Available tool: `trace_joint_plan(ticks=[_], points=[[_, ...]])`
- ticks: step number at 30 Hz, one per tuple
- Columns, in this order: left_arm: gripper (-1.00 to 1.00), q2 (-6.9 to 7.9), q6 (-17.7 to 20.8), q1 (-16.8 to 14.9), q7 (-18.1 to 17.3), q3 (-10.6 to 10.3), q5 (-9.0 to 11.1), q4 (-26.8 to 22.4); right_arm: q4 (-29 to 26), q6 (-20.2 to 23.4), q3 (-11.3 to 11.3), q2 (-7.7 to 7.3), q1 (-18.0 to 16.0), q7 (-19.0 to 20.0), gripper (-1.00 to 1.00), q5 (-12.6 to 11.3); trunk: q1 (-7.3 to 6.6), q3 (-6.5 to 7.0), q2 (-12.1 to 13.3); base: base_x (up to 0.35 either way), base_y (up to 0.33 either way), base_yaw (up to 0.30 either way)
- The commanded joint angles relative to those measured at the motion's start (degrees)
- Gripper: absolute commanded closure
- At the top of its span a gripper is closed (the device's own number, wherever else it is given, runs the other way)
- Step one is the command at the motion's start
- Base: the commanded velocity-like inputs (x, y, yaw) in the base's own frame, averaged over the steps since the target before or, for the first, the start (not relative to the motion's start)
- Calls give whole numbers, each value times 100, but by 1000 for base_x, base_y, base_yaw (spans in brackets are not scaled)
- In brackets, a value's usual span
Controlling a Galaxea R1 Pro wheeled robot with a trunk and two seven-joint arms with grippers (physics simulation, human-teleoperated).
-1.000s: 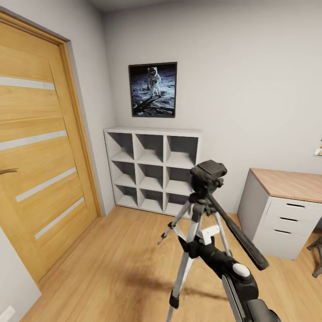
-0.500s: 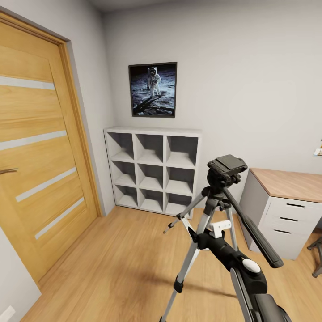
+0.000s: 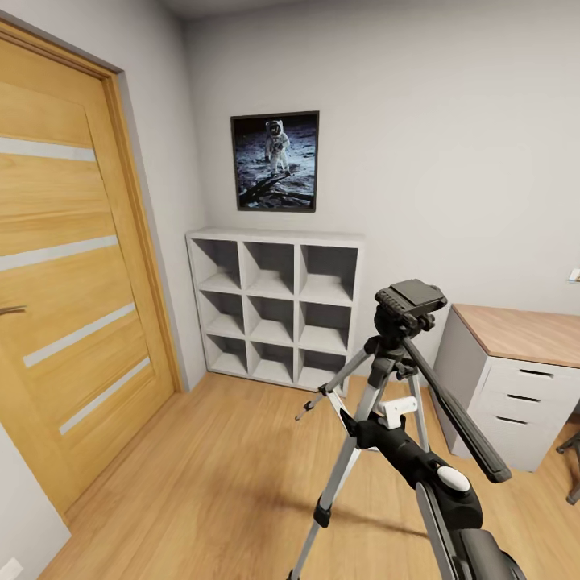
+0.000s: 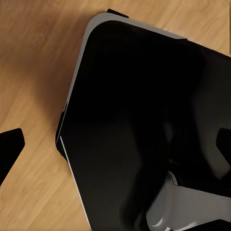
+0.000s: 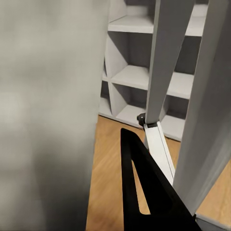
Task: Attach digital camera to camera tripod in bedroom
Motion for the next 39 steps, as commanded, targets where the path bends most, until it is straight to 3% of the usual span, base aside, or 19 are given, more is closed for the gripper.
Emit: trace_joint_plan(ticks=[1,33,38,39], points=[[-100,-2,-7,2,4,7,21,-10,-11,26,-14,7,-5,53,100,20,3,-6,-5,264,0,0],[-100,-3,-7,2,4,0,15,-10,6,130,53,-15,13,70,100,134,3,-6,-5,318,0,0],[-100,-3,-7,3,4,0,15,-10,13,132,61,-12,13,71,100,285,3,-6,-5,317,0,0],[-100,-2,-7,0,4,0,15,-10,21,133,68,12,13,71,100,476,3,-6,-5,141,0,0]])
